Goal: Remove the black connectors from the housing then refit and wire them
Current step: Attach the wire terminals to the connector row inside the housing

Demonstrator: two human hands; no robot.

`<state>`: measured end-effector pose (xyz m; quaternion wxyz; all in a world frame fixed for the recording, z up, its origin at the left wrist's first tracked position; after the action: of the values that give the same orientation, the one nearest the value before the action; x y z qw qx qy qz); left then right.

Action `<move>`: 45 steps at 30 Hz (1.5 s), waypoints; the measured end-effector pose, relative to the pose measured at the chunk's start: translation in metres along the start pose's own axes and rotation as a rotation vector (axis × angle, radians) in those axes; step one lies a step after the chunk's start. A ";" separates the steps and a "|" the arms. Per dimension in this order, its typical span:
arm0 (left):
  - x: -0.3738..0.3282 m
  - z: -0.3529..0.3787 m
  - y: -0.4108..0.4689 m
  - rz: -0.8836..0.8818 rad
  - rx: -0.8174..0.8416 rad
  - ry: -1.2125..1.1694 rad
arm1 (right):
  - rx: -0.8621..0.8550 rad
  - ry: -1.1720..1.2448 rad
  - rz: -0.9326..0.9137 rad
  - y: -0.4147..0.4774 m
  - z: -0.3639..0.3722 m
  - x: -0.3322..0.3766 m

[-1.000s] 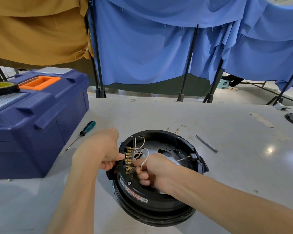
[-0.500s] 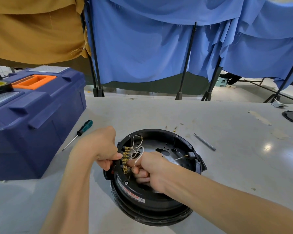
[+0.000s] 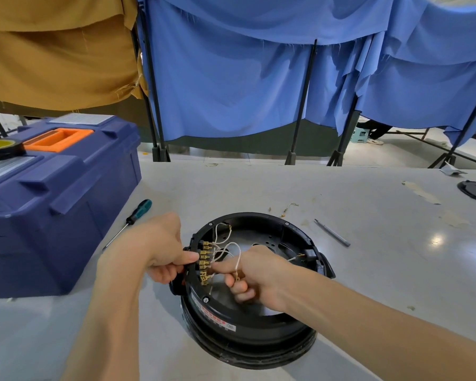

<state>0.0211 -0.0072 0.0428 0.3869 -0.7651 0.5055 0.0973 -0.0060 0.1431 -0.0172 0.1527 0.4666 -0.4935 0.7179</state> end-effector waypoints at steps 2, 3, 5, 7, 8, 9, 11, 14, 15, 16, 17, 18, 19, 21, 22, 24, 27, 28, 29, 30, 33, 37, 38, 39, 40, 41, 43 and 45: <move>0.000 0.000 -0.003 0.009 0.023 0.016 | -0.006 -0.029 -0.015 -0.002 -0.001 0.000; 0.001 0.000 -0.004 0.009 0.040 0.032 | -0.011 -0.044 -0.025 -0.003 -0.001 0.000; 0.001 0.002 -0.005 0.004 0.084 0.094 | -0.028 -0.082 -0.049 -0.003 0.000 0.000; 0.002 0.004 -0.006 0.004 0.127 0.122 | -0.022 -0.115 -0.069 -0.004 0.000 0.000; 0.002 0.005 -0.006 0.000 0.145 0.110 | -0.012 -0.133 -0.076 -0.005 0.001 0.001; 0.002 0.006 -0.007 -0.002 0.160 0.092 | -0.002 -0.152 -0.081 -0.007 0.000 0.001; 0.001 0.007 -0.006 0.006 0.174 0.094 | 0.016 -0.189 -0.087 -0.010 0.000 0.003; 0.001 0.008 -0.005 0.016 0.183 0.135 | 0.029 -0.211 -0.065 -0.011 -0.003 0.002; 0.001 0.008 -0.005 0.016 0.187 0.138 | 0.038 -0.207 -0.049 -0.011 -0.003 0.001; 0.001 0.008 -0.005 0.018 0.192 0.136 | 0.051 -0.194 -0.034 -0.011 -0.003 0.000; 0.001 0.009 -0.005 0.019 0.203 0.124 | 0.066 -0.169 -0.020 -0.011 -0.002 -0.001; 0.000 0.009 -0.006 0.017 0.218 0.099 | 0.081 -0.137 -0.009 -0.012 -0.001 -0.002; 0.000 0.010 -0.007 0.014 0.233 0.072 | 0.092 -0.110 0.000 -0.012 0.000 -0.003; -0.001 0.010 -0.007 0.016 0.237 0.070 | 0.099 -0.094 0.004 -0.012 0.001 -0.003; -0.001 0.010 -0.007 0.020 0.231 0.087 | 0.099 -0.099 0.001 -0.012 0.001 -0.003; 0.000 0.009 -0.006 0.027 0.219 0.112 | 0.093 -0.105 -0.013 -0.013 0.001 -0.002; 0.000 0.009 -0.005 0.032 0.211 0.126 | 0.061 -0.060 -0.033 -0.012 0.002 -0.004; 0.001 0.009 -0.005 0.033 0.211 0.128 | 0.044 -0.044 -0.038 -0.011 0.002 -0.005; 0.000 0.009 -0.005 0.035 0.209 0.125 | 0.027 -0.030 -0.043 -0.011 0.003 -0.006; 0.000 0.009 -0.004 0.036 0.207 0.120 | 0.011 -0.020 -0.048 -0.010 0.003 -0.007; 0.000 0.009 -0.005 0.036 0.203 0.106 | -0.032 -0.015 -0.065 -0.009 0.004 -0.009; -0.001 0.009 -0.006 0.037 0.200 0.112 | -0.077 -0.031 -0.078 -0.008 0.005 -0.010; 0.000 0.009 -0.006 0.036 0.198 0.112 | -0.084 -0.037 -0.076 -0.008 0.005 -0.010; -0.001 0.009 -0.006 0.034 0.196 0.109 | -0.095 -0.045 -0.072 -0.008 0.005 -0.010; -0.001 0.009 -0.006 0.033 0.196 0.103 | -0.107 -0.056 -0.067 -0.007 0.005 -0.011; -0.001 0.010 -0.006 0.031 0.197 0.094 | -0.119 -0.066 -0.065 -0.007 0.006 -0.011; 0.000 0.010 -0.006 0.030 0.197 0.086 | -0.140 -0.074 -0.069 -0.007 0.006 -0.011; 0.000 0.009 -0.006 0.035 0.191 0.099 | -0.153 -0.061 -0.073 -0.007 0.006 -0.011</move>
<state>0.0287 0.0007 0.0398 0.4308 -0.7197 0.5441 0.0173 0.0077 0.1444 -0.0222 0.1987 0.4930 -0.5341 0.6574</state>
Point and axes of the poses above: each hand's wrist, its own y-axis towards the middle knuckle, its own z-axis out of the palm, x = y × z, the point moved 4 cm from there along y, towards the middle knuckle, and after that the axes turned 1 degree about -y, right-handed, at the moved point
